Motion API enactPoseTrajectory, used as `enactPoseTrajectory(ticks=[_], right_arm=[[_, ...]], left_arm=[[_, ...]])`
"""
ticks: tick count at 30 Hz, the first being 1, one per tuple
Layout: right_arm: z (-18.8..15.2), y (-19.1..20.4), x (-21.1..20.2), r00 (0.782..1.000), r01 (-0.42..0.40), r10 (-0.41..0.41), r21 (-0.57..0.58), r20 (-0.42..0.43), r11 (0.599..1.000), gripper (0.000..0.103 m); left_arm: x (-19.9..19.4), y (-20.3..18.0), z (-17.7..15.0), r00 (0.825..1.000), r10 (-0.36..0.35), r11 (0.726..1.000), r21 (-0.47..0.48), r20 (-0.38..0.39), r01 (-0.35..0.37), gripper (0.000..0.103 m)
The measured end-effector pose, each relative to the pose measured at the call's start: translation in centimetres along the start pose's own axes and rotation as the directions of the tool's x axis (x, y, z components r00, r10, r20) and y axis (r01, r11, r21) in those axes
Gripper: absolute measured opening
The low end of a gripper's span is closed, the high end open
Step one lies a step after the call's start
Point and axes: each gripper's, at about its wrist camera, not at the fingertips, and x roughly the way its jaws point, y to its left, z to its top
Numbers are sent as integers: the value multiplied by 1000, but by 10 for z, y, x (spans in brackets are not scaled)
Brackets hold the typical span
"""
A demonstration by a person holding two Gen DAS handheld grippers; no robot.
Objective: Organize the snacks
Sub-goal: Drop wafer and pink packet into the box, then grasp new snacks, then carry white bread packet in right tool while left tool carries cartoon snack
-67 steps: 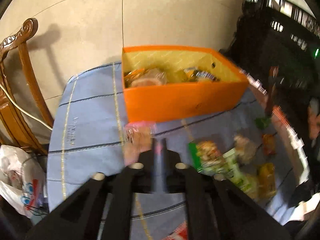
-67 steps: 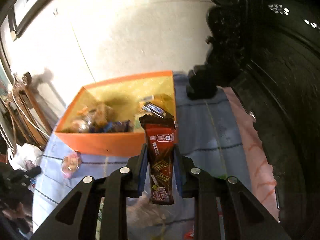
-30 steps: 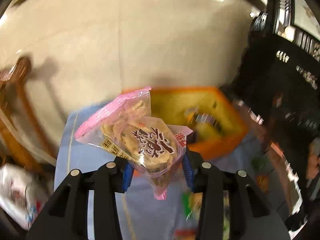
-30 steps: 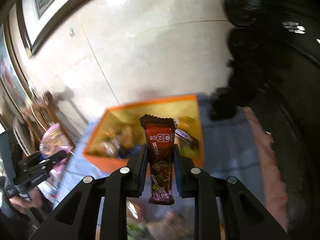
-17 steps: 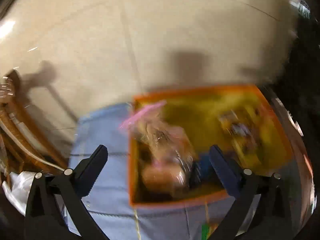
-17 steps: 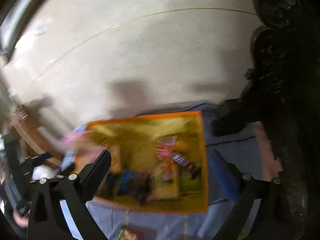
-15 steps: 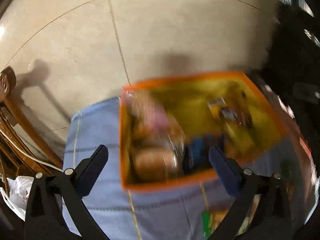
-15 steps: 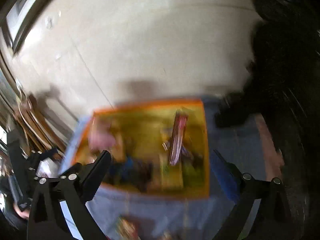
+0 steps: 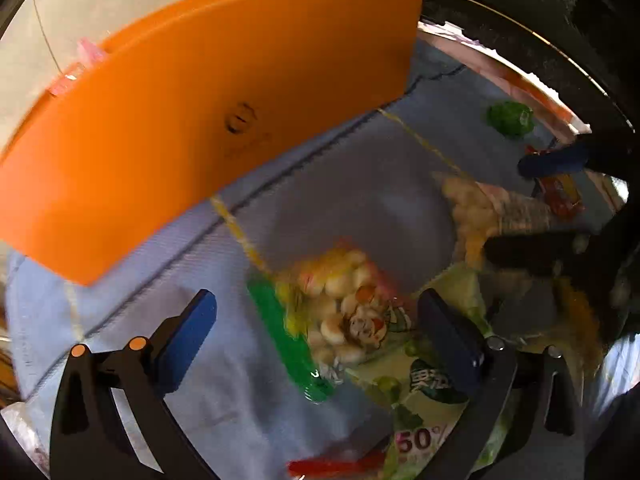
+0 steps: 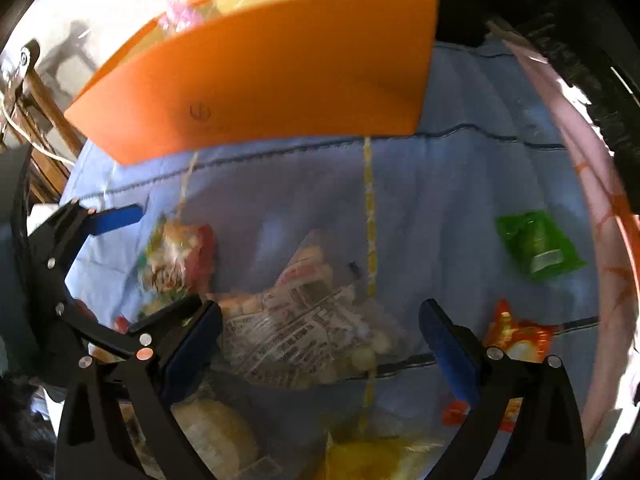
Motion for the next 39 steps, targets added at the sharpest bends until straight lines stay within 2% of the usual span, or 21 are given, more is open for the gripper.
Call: enactPoseTrajectory(ticks=[1, 3, 4, 5, 6, 7, 9, 11, 13, 17, 19, 23, 26, 28, 30, 31, 33, 35, 37, 39], right_arm=[[-3, 1, 2, 1000, 17, -16, -8, 9, 1000, 98], [-11, 0, 2, 999, 38, -38, 6, 38, 999, 84], [-14, 0, -1, 999, 30, -31, 28, 36, 999, 69], [-16, 2, -5, 998, 45, -46, 35, 39, 998, 65], [-18, 3, -9, 997, 65, -67, 39, 49, 997, 63], [-20, 4, -14, 995, 80, -83, 52, 61, 995, 57], [-24, 1, -24, 995, 65, -72, 91, 74, 994, 49], [-26, -5, -38, 993, 70, -81, 110, 92, 991, 47], [-29, -11, -49, 989, 78, -92, 128, 113, 989, 47], [-30, -25, -78, 987, 18, -49, 197, 150, 980, 47], [-21, -28, -92, 980, -8, -34, 209, 197, 978, 47], [3, -26, -133, 946, -37, -23, 177, 323, 983, 47], [40, -19, -151, 911, -66, 8, 127, 412, 990, 47], [71, -12, -159, 887, -37, 2, 66, 461, 997, 47], [103, -7, -157, 881, 26, -39, 35, 471, 999, 47], [120, -5, -157, 879, 25, -34, 25, 476, 999, 47], [152, -6, -158, 878, -6, -4, 19, 479, 1000, 47], [177, -3, -162, 869, 8, -21, 28, 495, 1000, 47], [192, 1, -165, 862, 28, -30, 12, 506, 1000, 47], [205, 5, -164, 865, 37, -32, 0, 500, 999, 47]], left_arm=[[8, 4, 0, 1000, -22, 999, -24, -9, 22, 99], [11, 3, 0, 1000, -12, 999, -34, 5, 12, 96], [11, 1, -1, 1000, 3, 1000, -29, -5, -4, 90], [7, -3, -2, 1000, 2, 1000, -30, -9, -3, 76], [4, -4, 3, 1000, 4, 999, -46, -16, -4, 67], [3, -3, 5, 1000, 8, 997, -70, -27, -10, 58], [-14, 0, 17, 999, 3, 990, -140, -43, -9, 54], [-22, 1, 16, 998, 50, 986, -154, -48, -57, 51], [-35, -1, 16, 993, 114, 986, -120, -18, -115, 51], [-67, 15, 22, 997, 75, 975, -211, 37, -65, 51], [-96, 26, 26, 993, 70, 966, -255, 97, -43, 51], [-147, 34, 38, 976, 120, 962, -264, 180, -69, 51], [-173, 50, 59, 962, 176, 944, -314, 207, -105, 51], [-189, 69, 77, 945, 225, 923, -362, 237, -129, 51], [-197, 88, 95, 935, 254, 904, -405, 249, -138, 51], [-201, 97, 106, 931, 262, 896, -423, 254, -136, 51], [-202, 104, 123, 928, 264, 891, -434, 262, -131, 51], [-208, 110, 134, 924, 273, 891, -432, 267, -138, 51], [-209, 112, 148, 922, 275, 896, -420, 274, -143, 51], [-211, 115, 153, 917, 293, 894, -416, 270, -163, 51]])
